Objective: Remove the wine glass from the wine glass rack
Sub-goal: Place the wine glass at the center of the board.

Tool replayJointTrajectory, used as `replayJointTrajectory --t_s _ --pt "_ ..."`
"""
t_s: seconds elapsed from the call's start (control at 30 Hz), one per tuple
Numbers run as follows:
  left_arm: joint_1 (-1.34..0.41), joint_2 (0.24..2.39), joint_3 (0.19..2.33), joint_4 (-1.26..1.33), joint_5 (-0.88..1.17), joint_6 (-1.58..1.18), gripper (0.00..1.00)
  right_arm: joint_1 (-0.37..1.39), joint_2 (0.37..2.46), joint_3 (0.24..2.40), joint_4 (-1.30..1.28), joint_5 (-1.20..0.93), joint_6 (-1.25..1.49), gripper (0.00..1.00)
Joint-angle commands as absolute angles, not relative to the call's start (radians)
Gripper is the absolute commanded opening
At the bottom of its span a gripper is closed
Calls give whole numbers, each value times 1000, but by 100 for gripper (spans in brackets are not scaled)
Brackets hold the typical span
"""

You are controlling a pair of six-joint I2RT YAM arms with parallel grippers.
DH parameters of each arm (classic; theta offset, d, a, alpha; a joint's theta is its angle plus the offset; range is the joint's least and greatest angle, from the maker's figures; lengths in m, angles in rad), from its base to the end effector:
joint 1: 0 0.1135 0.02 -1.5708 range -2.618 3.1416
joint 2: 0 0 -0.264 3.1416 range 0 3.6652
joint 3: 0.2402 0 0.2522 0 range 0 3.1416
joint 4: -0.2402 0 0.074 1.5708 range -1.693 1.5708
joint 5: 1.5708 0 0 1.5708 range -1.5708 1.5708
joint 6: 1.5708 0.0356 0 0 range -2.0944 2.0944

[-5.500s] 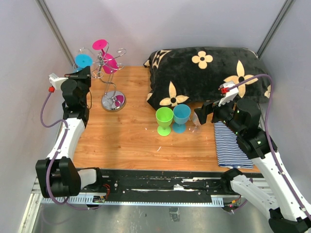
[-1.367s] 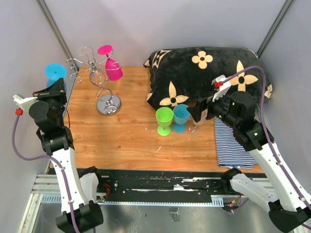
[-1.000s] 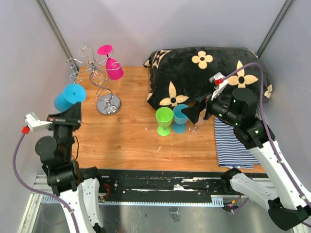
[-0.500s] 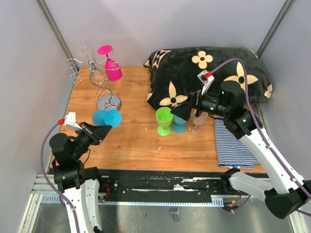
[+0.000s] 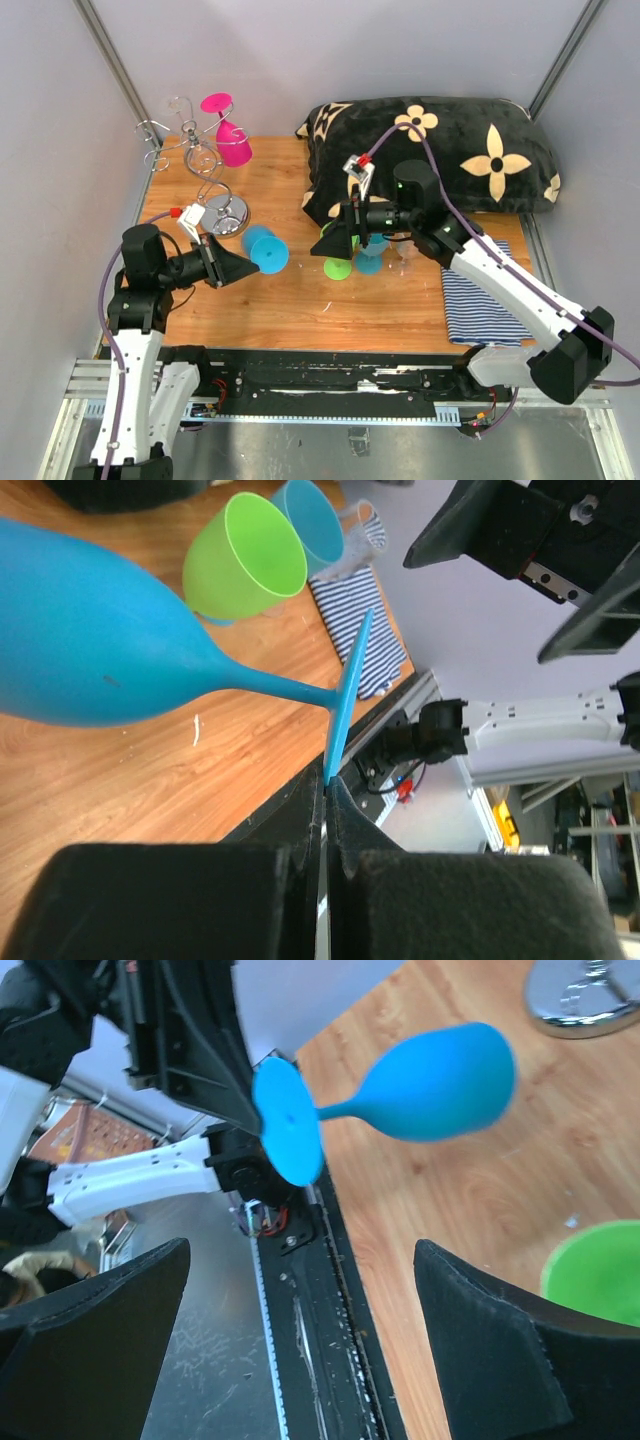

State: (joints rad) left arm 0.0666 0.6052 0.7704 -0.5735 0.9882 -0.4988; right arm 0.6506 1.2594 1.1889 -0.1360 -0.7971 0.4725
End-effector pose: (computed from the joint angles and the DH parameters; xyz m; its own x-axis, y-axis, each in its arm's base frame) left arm 0.1223 -0.0216 0.3260 -0.6962 -0.3102 -0.6474 0.4499 0.5142 -0.7302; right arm 0.2109 0.1926 0.3871 -0.5914 -0.0505 -0.8048 -0.7987 0.1741 0.5760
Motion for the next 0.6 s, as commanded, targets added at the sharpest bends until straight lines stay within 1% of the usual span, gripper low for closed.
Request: replayJointTrajectory --t_s 0.0,0.2,0.3,0.4,0.5,0.53,0.57 --pt "23 670 825 -618 1027 -372 0 735 1310 1263 -58 -882 490 94" --pt "1 671 814 -549 1079 -397 0 793 1371 1262 -59 -823 490 92" --pt "-8 663 790 -496 1107 -428 0 812 1403 1269 -74 -835 476 89" --pt "-19 666 783 -495 1128 -419 1 822 1429 1287 -101 -835 471 86" --pt "-31 659 772 -471 1145 -435 0 825 1448 1284 -76 -840 490 74" --pt "-34 657 768 -470 1150 -436 0 826 1455 1280 -53 -855 511 67" --pt "-36 657 767 -469 1150 -436 0 825 1465 1282 -30 -873 525 58"
